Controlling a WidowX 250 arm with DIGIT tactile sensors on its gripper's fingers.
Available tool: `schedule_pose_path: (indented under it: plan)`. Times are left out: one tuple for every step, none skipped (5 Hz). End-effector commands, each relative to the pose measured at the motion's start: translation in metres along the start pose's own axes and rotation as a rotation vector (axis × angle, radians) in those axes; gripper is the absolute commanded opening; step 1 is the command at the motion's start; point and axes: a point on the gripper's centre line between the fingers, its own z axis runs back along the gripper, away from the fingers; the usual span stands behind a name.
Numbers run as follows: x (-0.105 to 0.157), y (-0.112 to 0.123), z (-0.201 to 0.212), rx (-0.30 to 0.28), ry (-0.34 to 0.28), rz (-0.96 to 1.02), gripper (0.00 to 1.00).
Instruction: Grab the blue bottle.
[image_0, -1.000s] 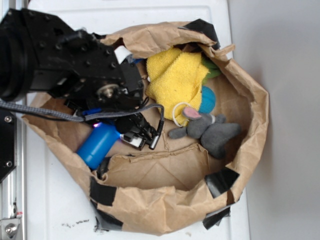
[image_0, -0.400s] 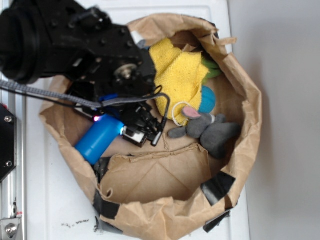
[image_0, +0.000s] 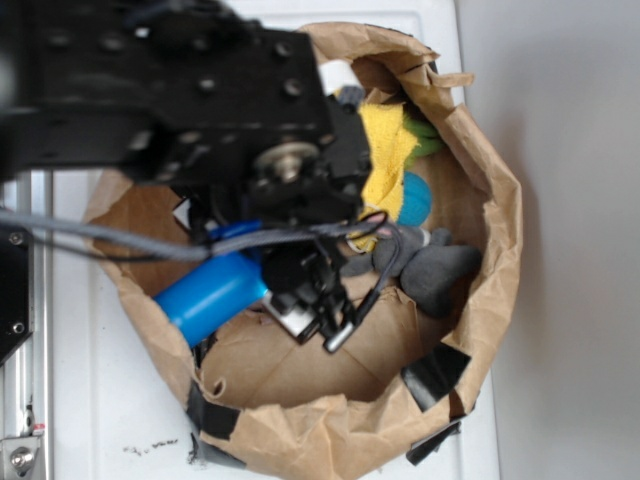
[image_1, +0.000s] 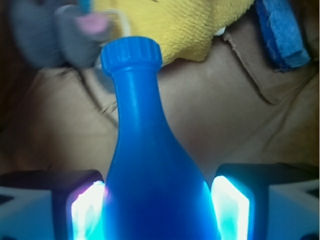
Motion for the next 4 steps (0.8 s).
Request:
schedule_pose_path:
  plan:
    - [-0.022, -0.023, 0.052, -0.144, -0.166, -0.253, 0.0]
    - [-0.01, -0.027, 0.062, -0.172, -0.174, -0.303, 0.0]
    - [0.001, -0.027, 0.061, -0.158, -0.194, -0.27, 0.0]
    - [0.006, -0.027, 0.057, -0.131, -0.208, -0.254, 0.0]
